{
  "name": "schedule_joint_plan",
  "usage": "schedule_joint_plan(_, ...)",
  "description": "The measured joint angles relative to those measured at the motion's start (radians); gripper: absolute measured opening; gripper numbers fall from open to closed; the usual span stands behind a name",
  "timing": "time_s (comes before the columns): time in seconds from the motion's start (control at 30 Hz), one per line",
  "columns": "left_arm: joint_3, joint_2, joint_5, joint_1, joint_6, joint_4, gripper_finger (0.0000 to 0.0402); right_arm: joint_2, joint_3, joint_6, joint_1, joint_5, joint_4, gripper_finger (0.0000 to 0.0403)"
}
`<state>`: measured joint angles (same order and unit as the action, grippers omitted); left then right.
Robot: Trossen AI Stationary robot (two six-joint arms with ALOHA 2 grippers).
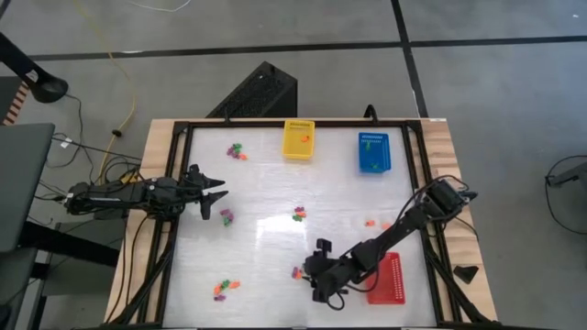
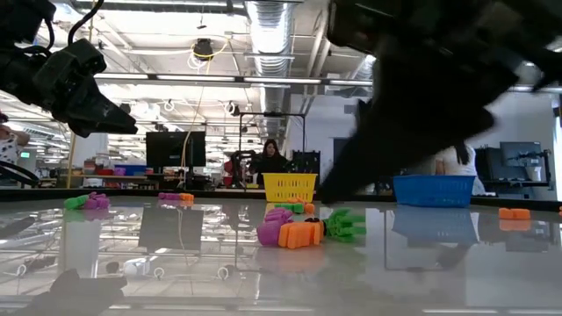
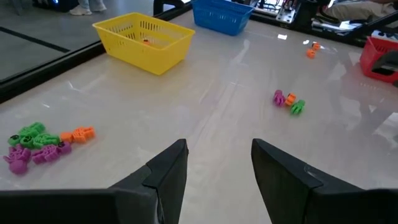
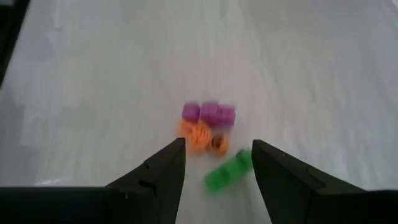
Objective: Sort Halloween decoration
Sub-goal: Put the orange skeleton toy into the yellow bin
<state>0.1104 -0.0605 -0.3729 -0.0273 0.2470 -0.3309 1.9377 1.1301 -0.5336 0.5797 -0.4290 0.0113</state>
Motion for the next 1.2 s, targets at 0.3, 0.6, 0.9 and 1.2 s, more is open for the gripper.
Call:
schedule_joint_plan(0.3, 0.000, 0.000, 0.000, 0.000, 0.000, 0.000, 0.0169, -0.002, 0.000, 0.140, -0.018, 0.048, 0.083, 0.0214)
schedule_joint_plan(0.6, -0.001, 0.000, 0.000, 0.000, 0.000, 0.000, 0.0169, -0.002, 0.000, 0.228, -0.016, 0.079, 0.076, 0.0214)
schedule_joint_plan(0.9, -0.001, 0.000, 0.000, 0.000, 0.000, 0.000, 0.0169, 0.030, 0.000, 0.290, -0.019, 0.117, 0.071, 0.0214)
schedule_joint_plan(1.2, -0.001, 0.000, 0.000, 0.000, 0.000, 0.000, 0.0169, 0.031, 0.000, 0.323, -0.028, 0.118, 0.078, 0.0214)
